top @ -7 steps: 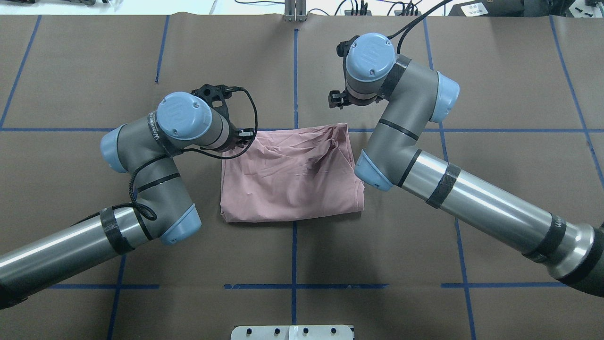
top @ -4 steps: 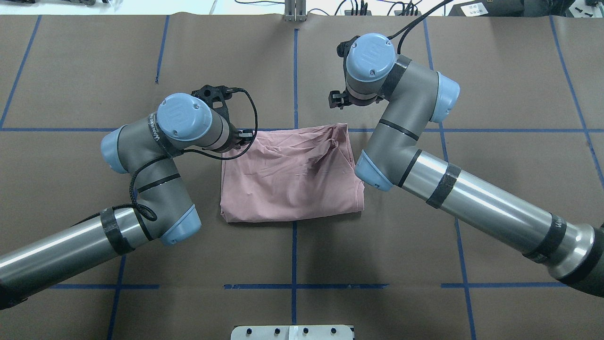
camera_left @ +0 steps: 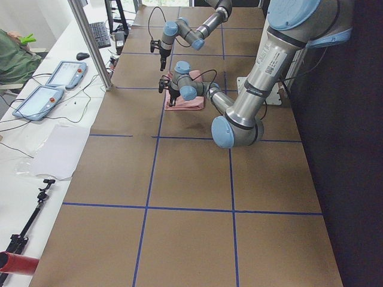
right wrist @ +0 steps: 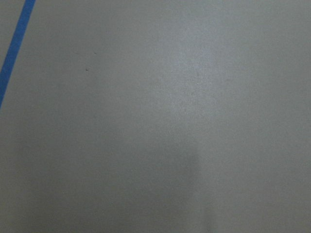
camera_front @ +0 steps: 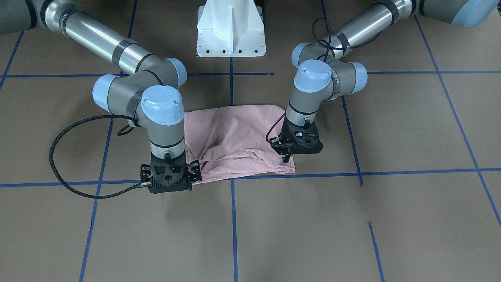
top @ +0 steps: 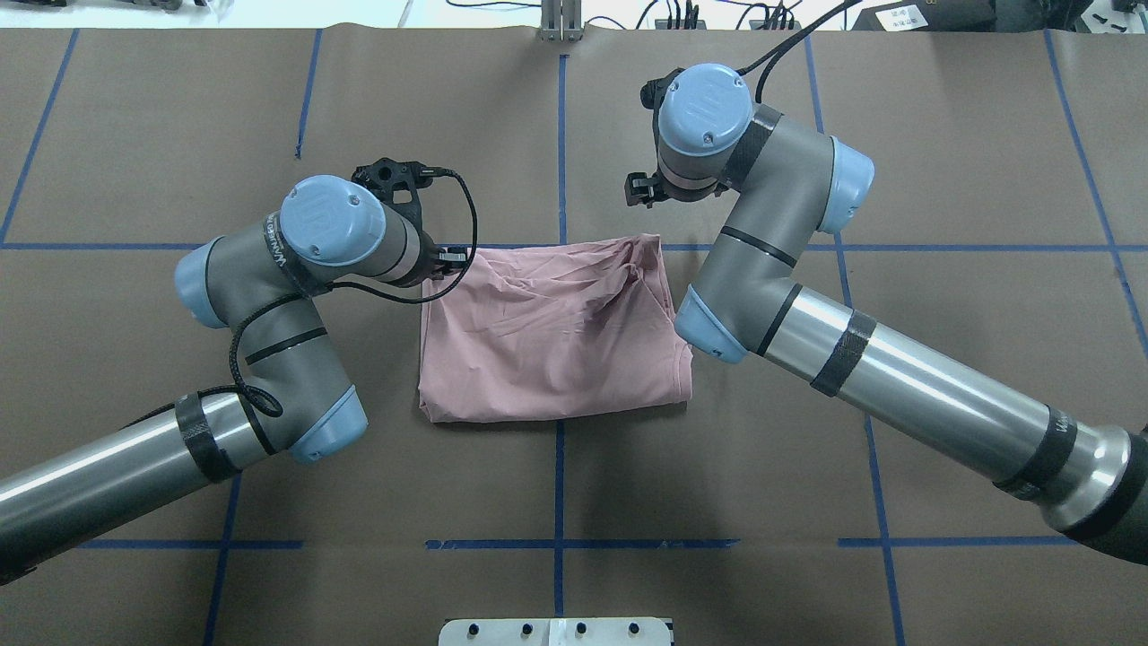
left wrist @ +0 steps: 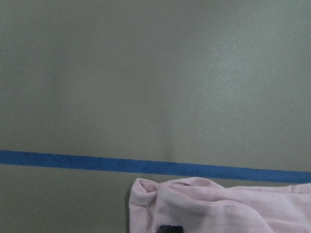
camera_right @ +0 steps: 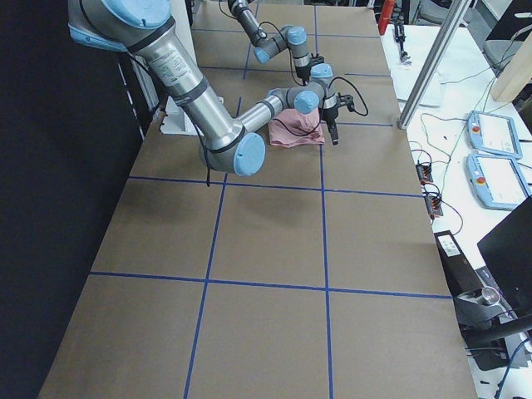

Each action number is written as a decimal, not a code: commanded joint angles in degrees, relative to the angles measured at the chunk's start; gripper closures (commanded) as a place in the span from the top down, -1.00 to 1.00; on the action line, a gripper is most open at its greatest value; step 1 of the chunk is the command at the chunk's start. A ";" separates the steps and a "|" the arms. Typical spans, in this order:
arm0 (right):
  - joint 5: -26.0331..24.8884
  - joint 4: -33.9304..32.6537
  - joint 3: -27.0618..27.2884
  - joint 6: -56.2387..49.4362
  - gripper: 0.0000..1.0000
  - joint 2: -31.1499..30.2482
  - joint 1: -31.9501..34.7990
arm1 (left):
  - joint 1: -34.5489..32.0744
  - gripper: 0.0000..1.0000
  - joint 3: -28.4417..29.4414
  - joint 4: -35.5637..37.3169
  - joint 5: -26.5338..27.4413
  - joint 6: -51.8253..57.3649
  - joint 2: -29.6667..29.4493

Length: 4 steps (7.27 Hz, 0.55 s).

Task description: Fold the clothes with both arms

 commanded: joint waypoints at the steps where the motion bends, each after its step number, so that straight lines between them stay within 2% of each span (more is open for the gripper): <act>1: 0.00 0.12 0.00 0.04 1.00 -0.03 0.00 | -0.25 -0.21 -0.01 -0.26 -0.05 0.74 0.46; 3: 0.00 0.21 0.00 -0.05 1.00 -0.03 0.00 | -0.26 -0.23 -0.01 -0.26 -0.05 0.74 0.55; 4: -0.09 0.21 0.00 -0.05 1.00 -0.12 0.00 | -0.17 -0.56 -0.01 -0.26 0.04 0.66 0.55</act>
